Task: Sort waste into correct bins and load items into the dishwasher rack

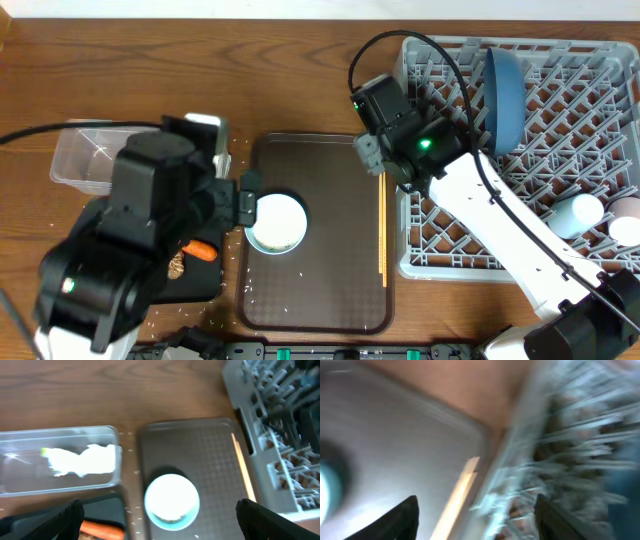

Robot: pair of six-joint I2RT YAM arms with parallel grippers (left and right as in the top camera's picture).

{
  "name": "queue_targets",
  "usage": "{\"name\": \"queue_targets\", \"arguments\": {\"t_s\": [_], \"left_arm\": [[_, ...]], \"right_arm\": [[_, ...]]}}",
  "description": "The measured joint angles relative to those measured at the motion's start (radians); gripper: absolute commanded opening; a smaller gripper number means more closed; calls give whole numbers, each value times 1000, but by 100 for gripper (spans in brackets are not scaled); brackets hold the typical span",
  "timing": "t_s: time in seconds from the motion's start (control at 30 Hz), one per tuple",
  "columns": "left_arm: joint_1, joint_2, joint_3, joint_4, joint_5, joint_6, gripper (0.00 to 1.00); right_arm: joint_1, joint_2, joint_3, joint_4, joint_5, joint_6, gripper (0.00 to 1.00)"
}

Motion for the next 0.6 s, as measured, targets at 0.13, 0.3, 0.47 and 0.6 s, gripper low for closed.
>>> {"name": "queue_targets", "arguments": {"t_s": [0.13,0.3,0.47,0.6], "left_arm": [[8,-41,0,-35,-29,-13,98],[12,-12,-4,-179,-20,-31,98],[12,91,-24,-258,-17,-34,98],[12,144,-32,-261,-16,-34,98]], "right_arm": [[1,0,0,-40,-142,73,63],[-14,0,0,-35,-206,205,59],[-27,-2,0,-24,-226,257,58],[-27,-45,0,-16,-233,263,59]]}}
